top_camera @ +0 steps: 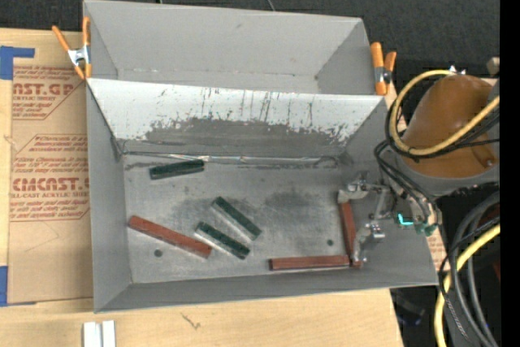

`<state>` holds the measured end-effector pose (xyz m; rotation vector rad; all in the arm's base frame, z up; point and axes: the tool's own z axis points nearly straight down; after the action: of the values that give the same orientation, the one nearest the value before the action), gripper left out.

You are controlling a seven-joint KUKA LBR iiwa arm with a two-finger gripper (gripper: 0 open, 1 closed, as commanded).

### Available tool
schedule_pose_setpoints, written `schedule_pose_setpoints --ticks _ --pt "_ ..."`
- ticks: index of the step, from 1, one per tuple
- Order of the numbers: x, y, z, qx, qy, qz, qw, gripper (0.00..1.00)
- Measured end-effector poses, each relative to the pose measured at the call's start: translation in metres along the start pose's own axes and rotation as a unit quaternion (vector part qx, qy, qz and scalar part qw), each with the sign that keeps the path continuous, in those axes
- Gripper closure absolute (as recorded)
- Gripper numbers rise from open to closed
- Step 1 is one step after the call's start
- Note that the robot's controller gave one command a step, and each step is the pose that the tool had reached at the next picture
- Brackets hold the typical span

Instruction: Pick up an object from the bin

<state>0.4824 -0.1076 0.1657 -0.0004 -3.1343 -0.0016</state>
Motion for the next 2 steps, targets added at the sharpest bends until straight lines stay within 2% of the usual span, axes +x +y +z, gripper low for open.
schedule_pose_setpoints --ticks 1,2 --pt "-0.002 0.0 -0.003 0.001 -0.0037 -0.001 1.0 0.0" --pt "-0.008 -0.004 0.092 0.003 -0.0114 -0.126 0.9919 1.0"
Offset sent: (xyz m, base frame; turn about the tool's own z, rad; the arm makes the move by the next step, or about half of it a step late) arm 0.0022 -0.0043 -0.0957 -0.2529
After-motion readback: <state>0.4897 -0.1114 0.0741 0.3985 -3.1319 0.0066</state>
